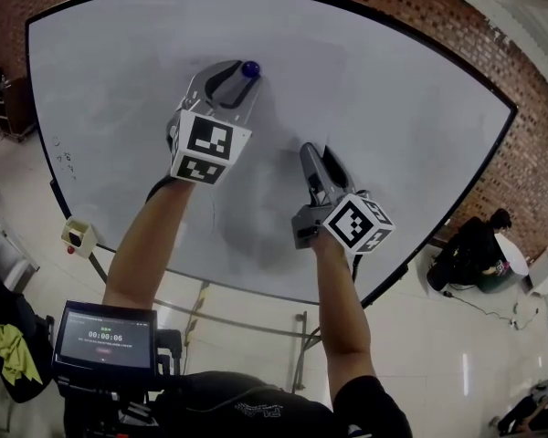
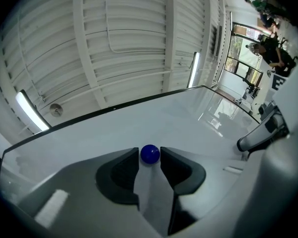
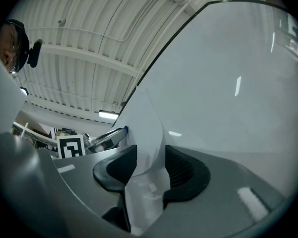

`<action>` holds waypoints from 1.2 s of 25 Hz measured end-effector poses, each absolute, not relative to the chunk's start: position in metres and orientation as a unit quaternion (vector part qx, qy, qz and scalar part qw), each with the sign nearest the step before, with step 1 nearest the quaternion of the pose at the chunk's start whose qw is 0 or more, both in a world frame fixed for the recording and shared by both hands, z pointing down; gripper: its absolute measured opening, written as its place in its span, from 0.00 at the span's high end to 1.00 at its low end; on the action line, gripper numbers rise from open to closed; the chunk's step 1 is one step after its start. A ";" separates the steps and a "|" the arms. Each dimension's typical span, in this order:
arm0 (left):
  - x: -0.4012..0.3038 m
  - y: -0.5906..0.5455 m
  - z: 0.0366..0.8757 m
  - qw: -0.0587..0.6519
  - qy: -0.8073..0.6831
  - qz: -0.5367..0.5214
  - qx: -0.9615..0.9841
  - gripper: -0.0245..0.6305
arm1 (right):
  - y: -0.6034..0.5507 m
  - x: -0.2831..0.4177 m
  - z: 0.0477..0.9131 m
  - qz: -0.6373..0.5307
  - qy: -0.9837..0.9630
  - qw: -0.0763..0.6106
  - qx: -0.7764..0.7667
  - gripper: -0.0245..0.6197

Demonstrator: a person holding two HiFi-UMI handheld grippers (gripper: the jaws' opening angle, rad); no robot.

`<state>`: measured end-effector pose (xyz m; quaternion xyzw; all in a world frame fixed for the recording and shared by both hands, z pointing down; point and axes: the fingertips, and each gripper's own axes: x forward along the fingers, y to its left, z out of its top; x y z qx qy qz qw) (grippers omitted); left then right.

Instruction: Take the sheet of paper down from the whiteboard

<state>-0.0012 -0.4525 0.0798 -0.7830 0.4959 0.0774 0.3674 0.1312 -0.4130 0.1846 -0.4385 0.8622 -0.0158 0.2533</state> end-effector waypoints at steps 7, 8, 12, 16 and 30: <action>-0.003 -0.457 0.082 0.360 0.504 0.082 -0.781 0.77 | -0.423 0.113 0.176 -0.014 0.870 0.243 -0.429 0.79; -0.003 -0.457 0.081 0.359 0.503 0.082 -0.782 0.77 | -0.424 0.113 0.176 -0.014 0.868 0.243 -0.432 0.81; -0.001 -0.457 0.081 0.358 0.501 0.082 -0.784 0.78 | -0.426 0.115 0.178 -0.010 0.864 0.244 -0.441 0.88; -0.002 -0.457 0.079 0.346 0.496 0.085 -0.792 0.77 | -0.425 0.113 0.178 -0.003 0.865 0.238 -0.442 0.89; -0.005 -0.455 0.078 0.346 0.496 0.088 -0.792 0.78 | -0.420 0.111 0.175 0.006 0.868 0.247 -0.431 0.94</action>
